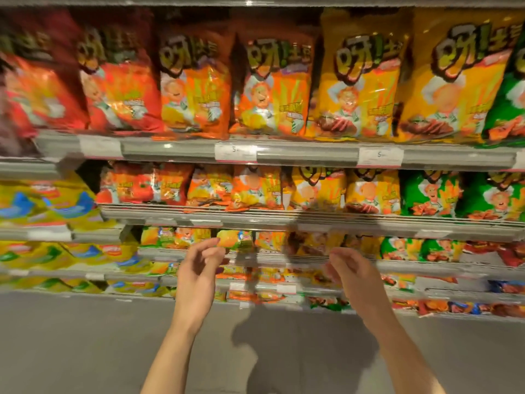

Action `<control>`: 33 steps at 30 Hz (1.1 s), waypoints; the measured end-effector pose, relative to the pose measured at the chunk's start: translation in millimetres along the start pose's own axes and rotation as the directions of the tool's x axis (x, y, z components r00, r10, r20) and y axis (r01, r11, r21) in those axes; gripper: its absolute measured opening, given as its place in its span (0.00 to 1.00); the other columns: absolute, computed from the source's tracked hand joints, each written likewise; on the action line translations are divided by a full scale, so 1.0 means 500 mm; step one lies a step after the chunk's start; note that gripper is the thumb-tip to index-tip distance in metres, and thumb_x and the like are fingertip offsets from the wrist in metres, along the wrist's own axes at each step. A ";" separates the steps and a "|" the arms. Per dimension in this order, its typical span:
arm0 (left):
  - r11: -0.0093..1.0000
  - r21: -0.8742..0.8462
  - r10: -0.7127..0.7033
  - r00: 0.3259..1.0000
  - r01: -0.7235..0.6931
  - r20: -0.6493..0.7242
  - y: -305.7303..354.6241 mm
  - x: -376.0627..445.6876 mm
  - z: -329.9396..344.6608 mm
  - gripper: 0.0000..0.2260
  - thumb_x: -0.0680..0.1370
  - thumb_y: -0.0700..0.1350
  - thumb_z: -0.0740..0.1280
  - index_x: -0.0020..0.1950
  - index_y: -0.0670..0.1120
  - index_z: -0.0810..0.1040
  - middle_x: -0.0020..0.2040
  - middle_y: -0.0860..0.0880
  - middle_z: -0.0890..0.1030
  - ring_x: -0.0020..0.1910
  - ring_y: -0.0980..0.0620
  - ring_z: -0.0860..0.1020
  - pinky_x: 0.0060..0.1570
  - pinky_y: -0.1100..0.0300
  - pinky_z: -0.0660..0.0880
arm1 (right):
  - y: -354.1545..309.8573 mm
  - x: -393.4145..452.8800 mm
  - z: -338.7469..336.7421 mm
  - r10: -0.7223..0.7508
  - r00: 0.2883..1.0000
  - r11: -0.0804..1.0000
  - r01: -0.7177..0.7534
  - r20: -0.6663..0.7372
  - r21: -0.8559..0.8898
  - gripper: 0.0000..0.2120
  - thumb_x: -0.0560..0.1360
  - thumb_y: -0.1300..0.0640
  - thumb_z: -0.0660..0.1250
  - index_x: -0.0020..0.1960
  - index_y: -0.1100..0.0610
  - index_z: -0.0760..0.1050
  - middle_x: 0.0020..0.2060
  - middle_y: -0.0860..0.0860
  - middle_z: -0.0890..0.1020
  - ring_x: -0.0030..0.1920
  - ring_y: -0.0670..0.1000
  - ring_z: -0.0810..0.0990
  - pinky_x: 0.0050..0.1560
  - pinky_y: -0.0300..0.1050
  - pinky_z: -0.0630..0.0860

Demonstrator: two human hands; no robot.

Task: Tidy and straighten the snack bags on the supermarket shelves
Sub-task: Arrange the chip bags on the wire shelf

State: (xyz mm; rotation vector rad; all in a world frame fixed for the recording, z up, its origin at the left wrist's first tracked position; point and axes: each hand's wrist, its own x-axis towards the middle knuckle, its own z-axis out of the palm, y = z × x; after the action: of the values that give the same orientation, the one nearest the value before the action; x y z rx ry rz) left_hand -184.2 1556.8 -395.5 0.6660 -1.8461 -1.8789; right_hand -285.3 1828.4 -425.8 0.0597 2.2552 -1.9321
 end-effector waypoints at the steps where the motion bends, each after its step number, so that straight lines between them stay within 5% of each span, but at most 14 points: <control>1: 1.000 -0.001 0.002 1.000 -0.002 -0.008 0.003 0.014 -0.010 0.07 0.81 0.41 0.70 0.57 0.51 0.81 0.48 0.53 0.87 0.48 0.52 0.85 0.46 0.62 0.79 | -0.003 0.014 0.017 0.003 1.000 1.000 -0.003 0.009 0.024 0.05 0.81 0.54 0.68 0.56 0.49 0.80 0.44 0.45 0.88 0.47 0.45 0.87 0.45 0.37 0.81; 5: 0.999 0.042 0.036 0.998 -0.034 -0.055 0.017 0.064 -0.049 0.08 0.81 0.39 0.69 0.57 0.49 0.81 0.44 0.53 0.86 0.44 0.58 0.85 0.43 0.69 0.78 | -0.016 0.060 0.085 -0.028 0.999 1.000 0.028 0.044 0.009 0.05 0.82 0.56 0.67 0.55 0.51 0.81 0.44 0.48 0.88 0.46 0.45 0.87 0.47 0.38 0.81; 13: 0.999 0.049 0.024 0.997 -0.021 -0.070 0.008 0.159 -0.134 0.07 0.81 0.41 0.69 0.58 0.48 0.82 0.47 0.52 0.86 0.48 0.52 0.85 0.49 0.60 0.80 | -0.037 0.106 0.247 -0.014 0.993 1.000 0.017 0.121 -0.022 0.04 0.82 0.58 0.67 0.55 0.54 0.80 0.41 0.48 0.87 0.43 0.45 0.86 0.45 0.38 0.82; 15: 0.999 0.042 0.006 0.998 -0.003 -0.059 0.000 0.194 -0.158 0.07 0.80 0.41 0.70 0.58 0.48 0.82 0.47 0.53 0.86 0.49 0.51 0.85 0.51 0.57 0.80 | -0.036 0.111 0.281 -0.015 0.996 0.999 0.020 0.092 -0.045 0.04 0.82 0.58 0.67 0.54 0.54 0.80 0.41 0.48 0.87 0.44 0.48 0.86 0.48 0.41 0.82; 20: 0.999 0.044 -0.009 0.998 0.007 0.064 -0.020 0.294 -0.226 0.06 0.82 0.38 0.67 0.57 0.46 0.80 0.46 0.45 0.85 0.49 0.47 0.84 0.56 0.52 0.81 | -0.010 0.095 0.388 -0.018 0.995 0.998 0.011 -0.094 -0.068 0.06 0.81 0.67 0.66 0.49 0.66 0.81 0.31 0.45 0.83 0.33 0.37 0.81 0.37 0.27 0.73; 23: 0.999 0.050 0.001 0.990 -0.009 0.142 -0.025 0.342 -0.266 0.08 0.83 0.35 0.63 0.60 0.40 0.79 0.53 0.36 0.83 0.54 0.39 0.82 0.59 0.43 0.78 | 0.003 0.075 0.459 -0.049 0.989 0.992 0.032 -0.141 -0.120 0.08 0.80 0.60 0.69 0.42 0.61 0.79 0.33 0.48 0.82 0.37 0.46 0.80 0.44 0.44 0.75; 27: 0.999 0.025 -0.032 0.987 0.028 0.155 -0.040 0.379 -0.304 0.07 0.81 0.32 0.66 0.57 0.38 0.80 0.52 0.34 0.84 0.47 0.45 0.82 0.47 0.61 0.80 | 0.012 0.064 0.524 -0.013 0.981 0.994 -0.008 -0.196 -0.108 0.06 0.80 0.67 0.66 0.49 0.58 0.81 0.46 0.50 0.84 0.54 0.58 0.83 0.61 0.57 0.77; 33: 0.999 0.031 -0.049 0.988 0.045 0.149 -0.108 0.376 -0.322 0.08 0.81 0.33 0.66 0.55 0.44 0.81 0.48 0.44 0.86 0.45 0.46 0.83 0.43 0.62 0.79 | 0.050 0.070 0.548 0.019 0.981 0.993 -0.041 -0.194 -0.114 0.06 0.80 0.65 0.67 0.53 0.58 0.82 0.48 0.51 0.87 0.48 0.42 0.84 0.54 0.40 0.78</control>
State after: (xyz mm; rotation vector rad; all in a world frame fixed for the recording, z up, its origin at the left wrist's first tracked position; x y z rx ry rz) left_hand -234.8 1316.6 -458.1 0.5966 -1.9680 -1.9853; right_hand -288.0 1560.1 -495.7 0.2759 2.4702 -1.8465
